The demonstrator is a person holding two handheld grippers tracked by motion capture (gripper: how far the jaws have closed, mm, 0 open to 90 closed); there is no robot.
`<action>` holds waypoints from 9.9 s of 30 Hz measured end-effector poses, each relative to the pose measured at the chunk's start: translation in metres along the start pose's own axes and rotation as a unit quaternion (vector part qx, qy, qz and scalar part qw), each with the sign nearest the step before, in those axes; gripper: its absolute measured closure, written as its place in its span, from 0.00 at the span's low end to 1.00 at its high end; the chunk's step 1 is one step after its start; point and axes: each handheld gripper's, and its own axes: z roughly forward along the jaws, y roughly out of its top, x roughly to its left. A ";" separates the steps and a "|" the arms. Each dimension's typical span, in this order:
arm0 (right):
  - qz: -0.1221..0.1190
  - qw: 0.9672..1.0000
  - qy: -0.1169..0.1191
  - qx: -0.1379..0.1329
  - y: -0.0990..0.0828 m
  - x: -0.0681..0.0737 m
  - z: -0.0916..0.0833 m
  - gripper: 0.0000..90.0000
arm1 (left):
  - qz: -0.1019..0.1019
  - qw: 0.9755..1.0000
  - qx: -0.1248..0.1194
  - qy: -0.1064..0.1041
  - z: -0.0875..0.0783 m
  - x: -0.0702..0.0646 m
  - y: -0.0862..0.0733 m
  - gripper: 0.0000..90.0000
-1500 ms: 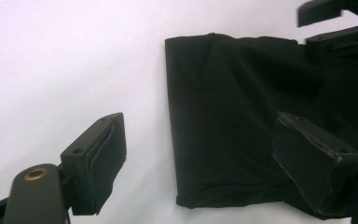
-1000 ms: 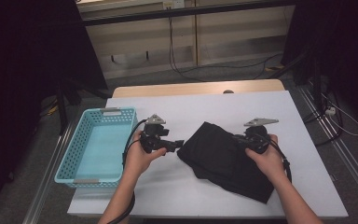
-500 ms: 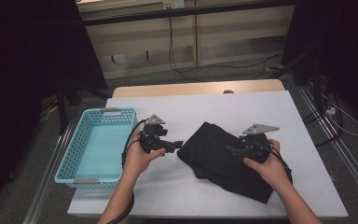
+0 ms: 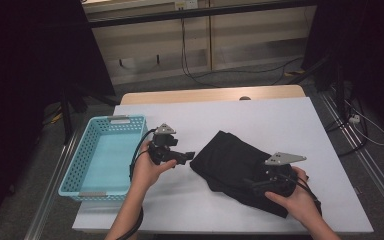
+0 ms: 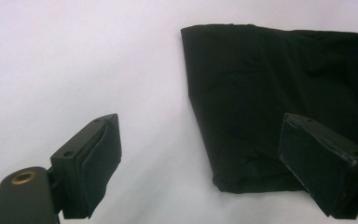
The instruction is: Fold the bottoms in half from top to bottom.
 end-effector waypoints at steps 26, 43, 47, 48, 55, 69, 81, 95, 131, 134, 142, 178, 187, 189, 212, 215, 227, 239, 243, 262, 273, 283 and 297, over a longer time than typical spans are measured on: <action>-0.060 0.996 0.067 0.014 -0.004 0.026 0.005 0.65 | 0.012 1.000 0.003 -0.008 0.005 0.004 -0.001 0.09; -0.069 0.996 0.056 0.027 -0.007 0.016 0.001 0.99 | 0.015 1.000 0.005 -0.007 0.003 0.005 -0.001 0.09; -0.068 0.996 0.059 0.028 -0.007 0.014 -0.004 0.99 | 0.013 1.000 0.005 -0.008 0.002 0.007 -0.001 0.09; -0.067 0.996 0.058 0.028 -0.007 0.013 -0.006 0.99 | 0.013 1.000 0.005 -0.008 0.001 0.007 -0.001 0.09; -0.063 0.996 0.056 0.033 -0.009 0.008 -0.015 0.99 | 0.008 1.000 -0.001 -0.008 0.000 0.008 -0.001 0.09; -0.051 0.997 0.048 0.024 -0.020 0.005 -0.029 0.99 | 0.013 1.000 0.005 -0.006 0.001 0.007 -0.001 0.09; -0.045 0.997 0.055 0.027 -0.023 0.005 -0.028 0.99 | 0.014 1.000 0.005 -0.007 0.001 0.009 -0.001 0.09; -0.039 0.998 0.051 0.020 -0.024 0.002 -0.035 0.99 | 0.011 1.000 0.007 -0.009 0.002 0.011 -0.002 0.09; -0.030 0.999 0.030 0.008 -0.033 0.000 -0.052 0.99 | 0.012 1.000 -0.007 -0.017 -0.015 0.014 -0.019 0.09; -0.031 0.999 0.031 0.008 -0.034 0.000 -0.054 0.99 | 0.011 1.000 -0.010 -0.018 -0.015 0.015 -0.019 0.09; -0.029 0.999 0.027 0.008 -0.036 -0.001 -0.056 0.99 | 0.006 1.000 -0.015 -0.021 -0.015 0.018 -0.020 0.09; -0.025 0.997 -0.077 0.011 0.006 -0.045 -0.018 0.71 | 0.015 0.999 -0.012 -0.029 -0.010 0.014 -0.014 0.09; -0.037 0.996 -0.058 0.064 0.017 -0.052 0.019 0.94 | 0.014 0.999 -0.016 -0.029 -0.012 0.016 -0.013 0.09; -0.035 0.996 -0.049 0.060 0.021 -0.053 0.017 0.96 | 0.013 0.999 -0.018 -0.027 -0.012 0.016 -0.013 0.09; 0.032 0.996 -0.078 0.032 0.038 -0.074 0.022 0.57 | 0.016 0.999 -0.016 -0.026 -0.013 0.016 -0.011 0.09; 0.043 0.996 -0.075 0.012 0.033 -0.077 0.008 0.58 | 0.019 0.999 -0.014 -0.026 -0.012 0.016 -0.011 0.09; 0.049 0.997 -0.046 0.037 0.011 -0.080 0.018 0.82 | 0.021 0.999 -0.006 -0.023 -0.009 0.015 -0.012 0.09; 0.012 0.998 -0.061 0.014 0.023 -0.070 0.002 0.92 | 0.023 0.999 -0.006 -0.021 -0.009 0.014 -0.012 0.09; 0.008 0.998 -0.063 0.006 0.026 -0.068 -0.001 0.91 | 0.024 0.999 -0.005 -0.021 -0.010 0.014 -0.012 0.09; -0.018 0.997 -0.066 0.035 0.021 -0.062 0.015 0.93 | 0.022 0.999 -0.001 -0.026 -0.007 0.014 -0.013 0.09; -0.009 0.998 -0.054 0.008 0.028 -0.057 0.002 0.94 | 0.022 0.999 -0.005 -0.024 -0.009 0.014 -0.012 0.09; 0.012 0.999 -0.053 0.005 0.021 -0.061 -0.012 0.94 | 0.023 0.999 -0.008 -0.023 -0.011 0.015 -0.012 0.09; 0.021 0.998 -0.057 0.007 0.012 -0.062 -0.023 0.94 | 0.027 0.999 -0.009 -0.022 -0.011 0.013 -0.011 0.09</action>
